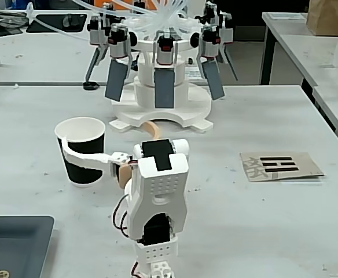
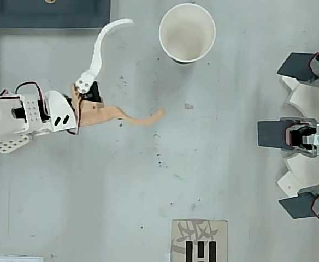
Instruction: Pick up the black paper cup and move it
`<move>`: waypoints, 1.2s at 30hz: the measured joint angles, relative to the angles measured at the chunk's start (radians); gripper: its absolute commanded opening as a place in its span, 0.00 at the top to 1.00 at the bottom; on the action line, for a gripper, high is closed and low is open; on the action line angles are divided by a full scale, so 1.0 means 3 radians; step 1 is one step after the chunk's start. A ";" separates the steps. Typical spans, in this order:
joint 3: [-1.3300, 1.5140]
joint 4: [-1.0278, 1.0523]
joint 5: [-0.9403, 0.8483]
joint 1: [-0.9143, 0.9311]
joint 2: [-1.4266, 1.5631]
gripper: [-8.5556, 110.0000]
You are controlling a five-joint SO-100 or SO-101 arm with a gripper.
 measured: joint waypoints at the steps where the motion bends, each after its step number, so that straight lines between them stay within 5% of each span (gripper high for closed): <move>1: -0.0010 0.0015 -0.0015 -0.0041 -0.0046 0.49; 36: -0.2214 0.0174 -0.0046 -0.0404 -0.2194 0.49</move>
